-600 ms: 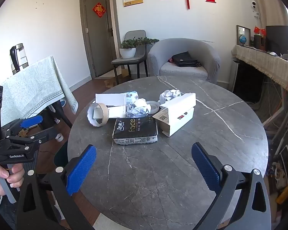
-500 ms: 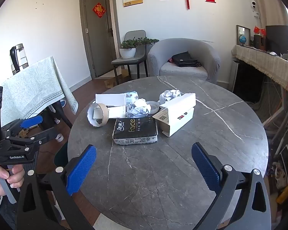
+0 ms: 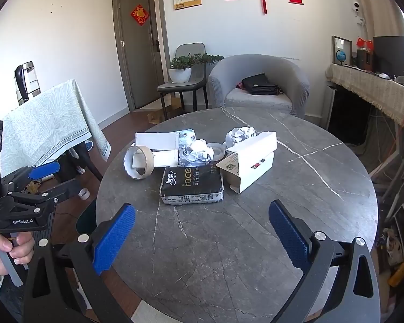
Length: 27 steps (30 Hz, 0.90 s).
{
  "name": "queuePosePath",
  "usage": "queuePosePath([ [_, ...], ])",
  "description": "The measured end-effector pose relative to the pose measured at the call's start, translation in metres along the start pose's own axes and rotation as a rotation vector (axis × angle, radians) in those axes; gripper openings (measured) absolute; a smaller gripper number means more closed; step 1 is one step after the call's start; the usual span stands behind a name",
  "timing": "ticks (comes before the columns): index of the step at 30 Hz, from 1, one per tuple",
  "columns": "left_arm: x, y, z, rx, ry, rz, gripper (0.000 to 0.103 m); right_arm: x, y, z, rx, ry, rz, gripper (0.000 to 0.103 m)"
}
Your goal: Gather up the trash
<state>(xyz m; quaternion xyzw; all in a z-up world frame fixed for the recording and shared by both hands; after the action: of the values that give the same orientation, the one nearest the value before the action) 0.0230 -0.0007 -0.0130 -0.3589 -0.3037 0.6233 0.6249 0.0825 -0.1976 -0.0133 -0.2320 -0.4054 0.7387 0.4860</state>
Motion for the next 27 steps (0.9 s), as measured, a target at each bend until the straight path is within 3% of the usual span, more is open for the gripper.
queuePosePath([
  [27, 0.0005, -0.0011, 0.0026, -0.004, 0.003, 0.003, 0.099, 0.0002, 0.0004, 0.001, -0.005, -0.004, 0.001, 0.1],
])
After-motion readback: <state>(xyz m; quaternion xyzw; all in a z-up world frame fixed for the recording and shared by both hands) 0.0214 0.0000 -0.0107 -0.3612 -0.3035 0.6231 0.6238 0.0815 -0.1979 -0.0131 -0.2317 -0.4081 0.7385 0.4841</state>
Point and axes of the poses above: each gripper's, at about its wrist camera, not at the fingertips, and z roughly against the way its jaws point, x to its left, y to its underside, the point moved 3 cm from there along -z, roughly the way its jaws point, and after that the axes turned 4 degrees about y, right-handed, at the moved point
